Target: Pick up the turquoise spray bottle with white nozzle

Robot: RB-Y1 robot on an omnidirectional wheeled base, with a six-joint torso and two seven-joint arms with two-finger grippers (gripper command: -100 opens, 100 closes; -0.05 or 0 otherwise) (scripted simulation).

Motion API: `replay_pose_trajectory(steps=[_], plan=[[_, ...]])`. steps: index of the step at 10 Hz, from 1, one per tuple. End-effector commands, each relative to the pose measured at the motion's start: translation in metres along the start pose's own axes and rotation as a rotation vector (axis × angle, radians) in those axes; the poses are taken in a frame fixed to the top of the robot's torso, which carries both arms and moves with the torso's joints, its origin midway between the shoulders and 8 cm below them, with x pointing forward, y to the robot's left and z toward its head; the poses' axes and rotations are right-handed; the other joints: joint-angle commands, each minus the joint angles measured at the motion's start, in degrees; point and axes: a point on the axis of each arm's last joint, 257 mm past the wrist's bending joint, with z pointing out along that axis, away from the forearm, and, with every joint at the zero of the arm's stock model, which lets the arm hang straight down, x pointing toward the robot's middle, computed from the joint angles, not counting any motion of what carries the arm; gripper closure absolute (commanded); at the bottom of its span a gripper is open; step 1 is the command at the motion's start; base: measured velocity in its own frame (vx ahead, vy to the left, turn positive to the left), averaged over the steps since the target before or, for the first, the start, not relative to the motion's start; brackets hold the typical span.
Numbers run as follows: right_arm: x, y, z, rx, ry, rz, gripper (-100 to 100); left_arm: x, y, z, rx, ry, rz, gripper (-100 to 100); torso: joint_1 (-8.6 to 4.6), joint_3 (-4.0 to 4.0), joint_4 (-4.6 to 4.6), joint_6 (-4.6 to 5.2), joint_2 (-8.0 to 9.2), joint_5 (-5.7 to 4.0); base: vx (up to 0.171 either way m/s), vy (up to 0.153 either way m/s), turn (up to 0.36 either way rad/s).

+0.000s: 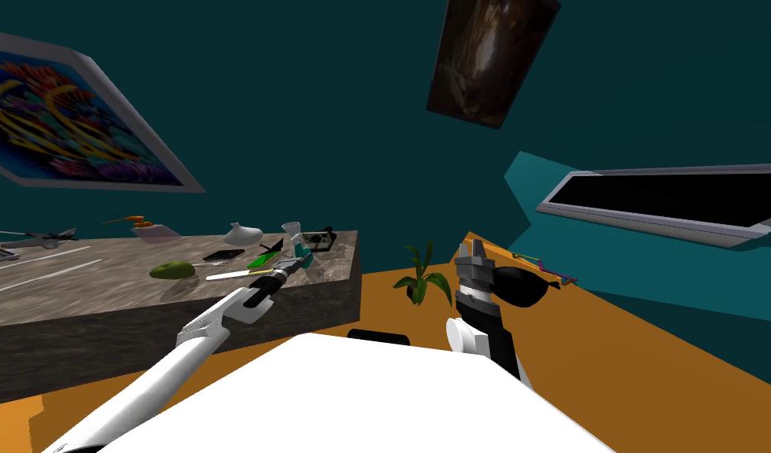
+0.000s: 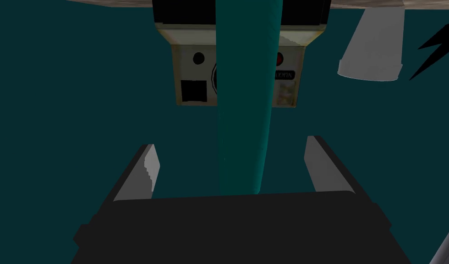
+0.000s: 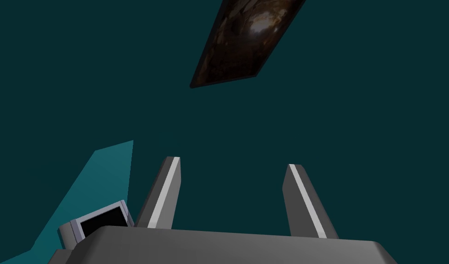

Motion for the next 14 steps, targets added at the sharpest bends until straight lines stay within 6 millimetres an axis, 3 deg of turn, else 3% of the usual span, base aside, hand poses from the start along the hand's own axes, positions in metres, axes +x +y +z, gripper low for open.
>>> replay_pose_trajectory(steps=[1,3,4,5,7,8,9,12,13,14], plan=[[0.000,0.000,0.000,0.000,0.000,0.000,0,0.002,-0.013,0.013,0.031,-0.002,0.010,-100,0.00,0.00,0.00,0.00,0.00,0.00,-0.063,-0.001,0.058],[0.000,0.000,0.000,0.000,0.000,0.000,0,-0.002,-0.010,0.026,0.017,-0.008,-0.002,-100,-0.03,0.09,0.04,0.01,0.16,0.00,-0.054,-0.013,0.009],[0.000,0.000,0.000,0.000,0.000,0.000,0,0.006,-0.002,0.025,0.002,0.009,-0.004,-100,-0.04,0.05,0.02,0.01,0.08,-0.01,-0.004,-0.006,-0.006],[0.000,0.000,0.000,0.000,0.000,0.000,0,0.001,-0.018,0.038,0.039,-0.002,0.010,-100,-0.01,-0.01,0.00,0.00,-0.01,0.00,-0.045,-0.016,0.060],[0.000,0.000,0.000,0.000,0.000,0.000,0,-0.003,-0.015,0.050,0.025,-0.005,-0.001,-100,-0.03,0.07,0.03,0.01,0.12,-0.01,-0.049,-0.006,0.010],[0.000,0.000,0.000,0.000,0.000,0.000,0,0.005,-0.008,0.049,0.011,0.011,-0.003,-100,-0.01,0.04,0.02,0.01,0.07,-0.01,-0.011,0.000,-0.008],[0.000,0.000,0.000,0.000,0.000,0.000,0,-0.003,-0.024,0.061,0.049,-0.003,0.014,-100,0.00,0.00,0.00,0.00,0.00,0.00,-0.059,-0.006,0.053],[0.000,0.000,0.000,0.000,0.000,0.000,0,0.001,-0.014,0.072,0.020,0.011,0.000,-100,-0.04,0.05,0.02,0.00,0.08,-0.01,-0.037,-0.009,0.007],[0.000,0.000,0.000,0.000,0.000,0.000,0,-0.006,-0.028,0.083,0.051,0.002,0.018,-100,-0.02,0.00,0.00,-0.01,-0.01,0.00,-0.047,-0.010,0.055],[0.000,0.000,0.000,0.000,0.000,0.000,0,-0.011,-0.027,0.092,0.041,0.000,0.010,-100,-0.03,0.03,0.01,0.00,0.07,-0.01,-0.073,-0.012,0.026]])
